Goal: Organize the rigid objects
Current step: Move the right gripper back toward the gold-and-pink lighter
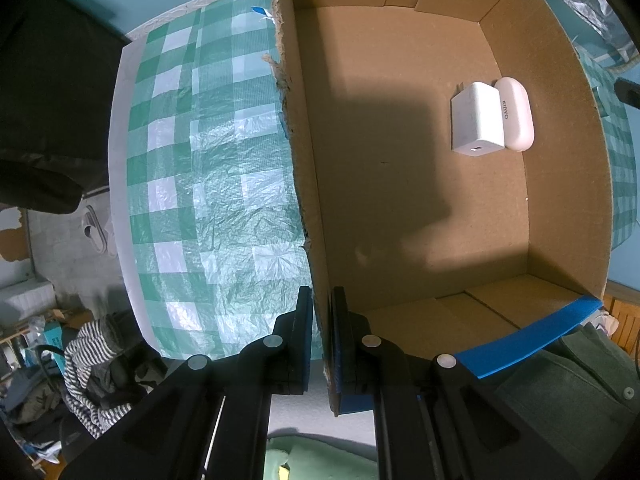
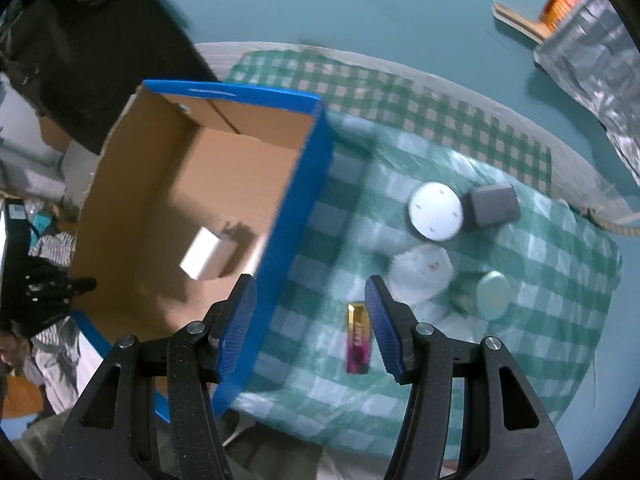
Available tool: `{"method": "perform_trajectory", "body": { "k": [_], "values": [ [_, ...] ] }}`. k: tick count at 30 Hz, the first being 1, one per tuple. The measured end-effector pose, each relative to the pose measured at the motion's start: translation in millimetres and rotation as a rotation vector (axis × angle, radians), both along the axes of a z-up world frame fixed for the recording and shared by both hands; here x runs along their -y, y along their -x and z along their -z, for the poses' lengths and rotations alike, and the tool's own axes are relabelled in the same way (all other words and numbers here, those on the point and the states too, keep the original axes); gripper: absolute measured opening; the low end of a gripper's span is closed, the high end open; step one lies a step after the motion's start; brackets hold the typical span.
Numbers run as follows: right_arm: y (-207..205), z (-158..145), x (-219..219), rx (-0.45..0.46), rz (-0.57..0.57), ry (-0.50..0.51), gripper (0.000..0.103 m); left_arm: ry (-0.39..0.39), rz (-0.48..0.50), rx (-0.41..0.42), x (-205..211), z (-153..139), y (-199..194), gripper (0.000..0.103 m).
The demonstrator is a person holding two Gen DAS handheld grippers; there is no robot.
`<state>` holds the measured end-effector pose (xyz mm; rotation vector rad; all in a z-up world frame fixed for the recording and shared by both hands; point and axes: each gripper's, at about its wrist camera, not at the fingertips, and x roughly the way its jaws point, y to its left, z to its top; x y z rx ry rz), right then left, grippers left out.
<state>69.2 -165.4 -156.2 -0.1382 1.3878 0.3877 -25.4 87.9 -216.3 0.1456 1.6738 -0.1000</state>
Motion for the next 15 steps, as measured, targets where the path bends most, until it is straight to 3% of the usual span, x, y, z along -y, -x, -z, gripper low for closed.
{"method": "perform_trajectory", "body": {
  "k": [15],
  "values": [
    [16.9,62.0,35.2,-0.095,0.025,0.092,0.057,-0.001,0.000,-0.005,1.2,-1.8,-0.4,0.009]
  ]
}}
